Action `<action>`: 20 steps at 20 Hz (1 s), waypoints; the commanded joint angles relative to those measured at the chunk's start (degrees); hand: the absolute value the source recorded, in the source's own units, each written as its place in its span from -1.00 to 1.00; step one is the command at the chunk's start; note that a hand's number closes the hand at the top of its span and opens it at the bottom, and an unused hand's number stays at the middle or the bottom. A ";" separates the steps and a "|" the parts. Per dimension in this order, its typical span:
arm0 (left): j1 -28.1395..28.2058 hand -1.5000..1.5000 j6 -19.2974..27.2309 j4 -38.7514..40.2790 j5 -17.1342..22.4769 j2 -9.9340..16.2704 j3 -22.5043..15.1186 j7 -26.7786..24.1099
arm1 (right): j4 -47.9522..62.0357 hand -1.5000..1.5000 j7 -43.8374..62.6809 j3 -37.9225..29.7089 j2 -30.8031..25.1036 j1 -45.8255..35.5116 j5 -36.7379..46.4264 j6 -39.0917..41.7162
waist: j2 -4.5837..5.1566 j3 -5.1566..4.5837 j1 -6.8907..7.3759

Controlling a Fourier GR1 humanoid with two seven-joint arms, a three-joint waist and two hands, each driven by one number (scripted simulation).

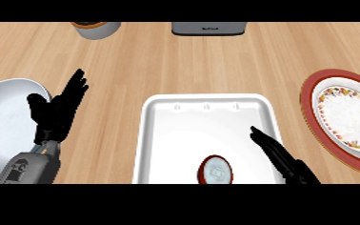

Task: Pick the can from the tray and place it in the plate

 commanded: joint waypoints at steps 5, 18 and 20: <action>-0.48 0.00 -2.34 0.74 -0.24 0.27 2.13 0.53 | -5.20 -1.00 16.81 7.53 -0.66 -1.94 8.21 8.59 | 0.07 -0.02 0.19; 4.33 0.00 -3.06 -4.49 -3.53 -1.91 2.34 2.14 | 0.21 -1.00 34.88 13.03 7.17 -13.88 17.46 21.02 | -0.02 0.03 0.75; 1.59 0.00 -2.78 -1.27 -4.54 -4.13 3.53 0.82 | 3.41 -1.00 31.91 10.31 6.80 -14.49 16.07 22.80 | 0.06 0.03 0.44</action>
